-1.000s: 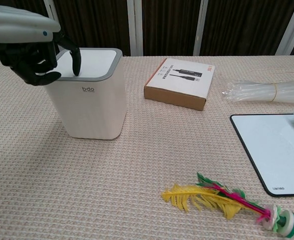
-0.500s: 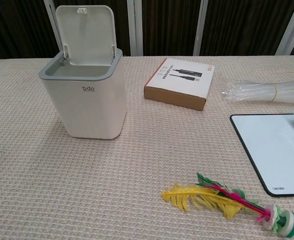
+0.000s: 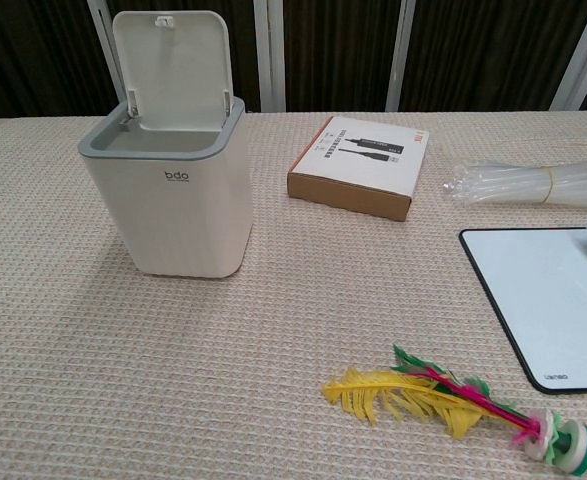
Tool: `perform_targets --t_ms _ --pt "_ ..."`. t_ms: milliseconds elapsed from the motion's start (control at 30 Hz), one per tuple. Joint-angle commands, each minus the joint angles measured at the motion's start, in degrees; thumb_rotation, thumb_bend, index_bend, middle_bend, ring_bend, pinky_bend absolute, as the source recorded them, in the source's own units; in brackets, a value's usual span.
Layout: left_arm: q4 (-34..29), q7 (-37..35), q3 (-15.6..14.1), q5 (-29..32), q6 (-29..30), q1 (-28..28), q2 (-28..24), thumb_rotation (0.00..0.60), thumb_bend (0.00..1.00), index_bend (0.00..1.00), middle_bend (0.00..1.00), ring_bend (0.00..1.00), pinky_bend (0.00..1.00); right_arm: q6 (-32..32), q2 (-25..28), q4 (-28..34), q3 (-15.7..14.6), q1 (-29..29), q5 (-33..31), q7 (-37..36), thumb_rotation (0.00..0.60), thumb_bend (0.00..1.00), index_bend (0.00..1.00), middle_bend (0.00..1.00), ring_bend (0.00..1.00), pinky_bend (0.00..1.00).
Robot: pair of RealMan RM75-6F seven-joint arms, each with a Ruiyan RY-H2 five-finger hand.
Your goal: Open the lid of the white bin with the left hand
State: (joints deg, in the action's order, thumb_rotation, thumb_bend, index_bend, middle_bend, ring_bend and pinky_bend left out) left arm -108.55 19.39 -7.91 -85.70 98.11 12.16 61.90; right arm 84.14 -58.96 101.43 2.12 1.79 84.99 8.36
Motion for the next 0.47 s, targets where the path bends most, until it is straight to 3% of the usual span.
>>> perform_targets --t_ms 33,167,467 --pt "7.04 -8.34 -1.30 -1.41 2.04 -4.87 1.45 0.600 0.07 0.25 0.17 0.05 0.14 0.50 0.74 0.24 -0.51 -0.13 1.62 -1.65 0.600 0.29 0.20 0.07 0.00 0.01" --pt "9.06 -10.97 -0.41 -1.95 3.05 -6.69 1.82 0.600 0.07 0.25 0.17 0.05 0.14 1.94 0.78 -0.64 -0.68 -0.24 4.17 -5.65 0.600 0.29 0.19 0.07 0.00 0.01" --pt "10.83 -13.62 1.11 -3.09 3.97 -8.39 1.27 0.600 0.07 0.25 0.18 0.05 0.14 5.64 -0.27 -0.98 -0.10 -1.30 5.67 -6.40 0.600 0.29 0.19 0.07 0.00 0.01"
